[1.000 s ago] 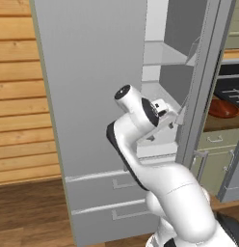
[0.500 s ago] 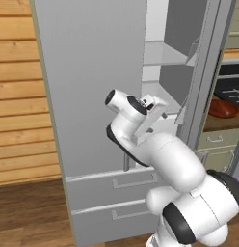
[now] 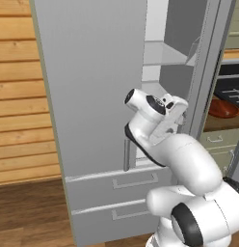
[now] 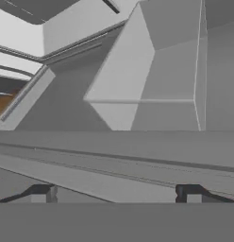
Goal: Grab a lemon wedge from the fridge and one ice cube from the ice bowl, and put them in the glass of lemonade.
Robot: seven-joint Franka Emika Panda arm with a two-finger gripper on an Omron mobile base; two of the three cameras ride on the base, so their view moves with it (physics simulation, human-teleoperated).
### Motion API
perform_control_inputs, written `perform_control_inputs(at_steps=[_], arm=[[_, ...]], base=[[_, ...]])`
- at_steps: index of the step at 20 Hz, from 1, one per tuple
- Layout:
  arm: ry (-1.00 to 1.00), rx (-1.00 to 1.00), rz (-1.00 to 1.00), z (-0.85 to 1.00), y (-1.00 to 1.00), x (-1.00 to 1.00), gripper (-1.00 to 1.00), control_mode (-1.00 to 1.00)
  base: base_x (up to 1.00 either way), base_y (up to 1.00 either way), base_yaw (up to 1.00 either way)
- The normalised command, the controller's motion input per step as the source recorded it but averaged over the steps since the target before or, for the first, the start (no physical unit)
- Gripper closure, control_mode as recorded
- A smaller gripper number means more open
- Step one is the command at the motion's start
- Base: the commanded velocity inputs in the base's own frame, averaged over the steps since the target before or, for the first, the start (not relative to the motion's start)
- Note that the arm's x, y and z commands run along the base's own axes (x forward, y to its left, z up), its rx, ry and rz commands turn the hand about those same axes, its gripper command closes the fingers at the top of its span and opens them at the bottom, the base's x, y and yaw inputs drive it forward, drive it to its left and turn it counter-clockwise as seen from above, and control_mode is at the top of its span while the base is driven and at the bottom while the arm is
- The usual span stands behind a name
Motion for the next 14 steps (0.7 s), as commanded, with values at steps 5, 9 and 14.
perform_control_inputs(at_steps=[5,9,14], arm=[[0.00,-0.02,-0.02,0.00,-0.80,-0.34,-1.00,-1.00],[0.00,-0.01,-0.05,0.00,-0.80,-0.37,-1.00,-1.00],[0.00,-0.02,-0.04,0.00,-0.89,-0.13,-1.00,-1.00]], base=[[0.00,0.00,0.00],[0.00,0.00,0.00],[0.00,0.00,0.00]])
